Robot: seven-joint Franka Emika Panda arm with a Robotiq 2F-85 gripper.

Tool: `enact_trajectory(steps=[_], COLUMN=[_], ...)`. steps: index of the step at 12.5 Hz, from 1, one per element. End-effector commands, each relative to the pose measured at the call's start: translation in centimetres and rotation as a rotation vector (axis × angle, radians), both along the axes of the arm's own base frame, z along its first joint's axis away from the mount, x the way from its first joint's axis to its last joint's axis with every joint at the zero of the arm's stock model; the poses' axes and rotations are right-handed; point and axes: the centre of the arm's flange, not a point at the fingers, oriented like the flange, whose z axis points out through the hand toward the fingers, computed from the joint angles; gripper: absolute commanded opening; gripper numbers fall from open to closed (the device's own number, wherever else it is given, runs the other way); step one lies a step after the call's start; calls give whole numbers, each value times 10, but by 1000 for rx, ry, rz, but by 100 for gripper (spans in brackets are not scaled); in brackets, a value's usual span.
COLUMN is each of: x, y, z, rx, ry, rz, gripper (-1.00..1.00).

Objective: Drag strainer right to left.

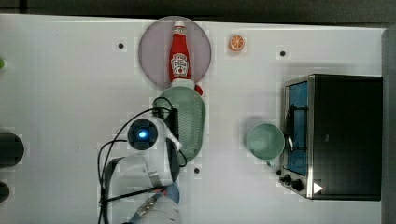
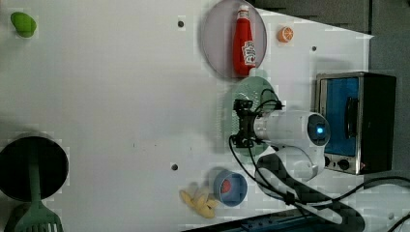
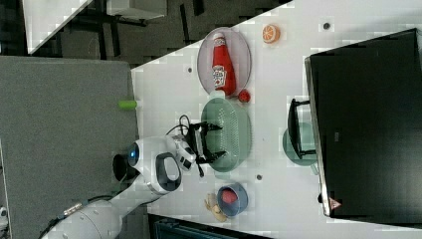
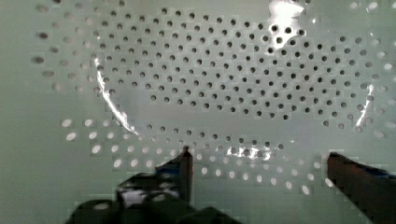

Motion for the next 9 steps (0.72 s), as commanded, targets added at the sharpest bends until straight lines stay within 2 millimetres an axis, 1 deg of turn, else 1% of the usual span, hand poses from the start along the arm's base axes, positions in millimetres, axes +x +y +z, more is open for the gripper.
enact_trajectory(steps=[1, 5, 9], x=[-4, 1, 9], y=[38, 70, 115], z=[6, 3, 4], rx=[7, 30, 50], ry=[2, 20, 73], rz=[-13, -22, -18], gripper=[100, 100, 100])
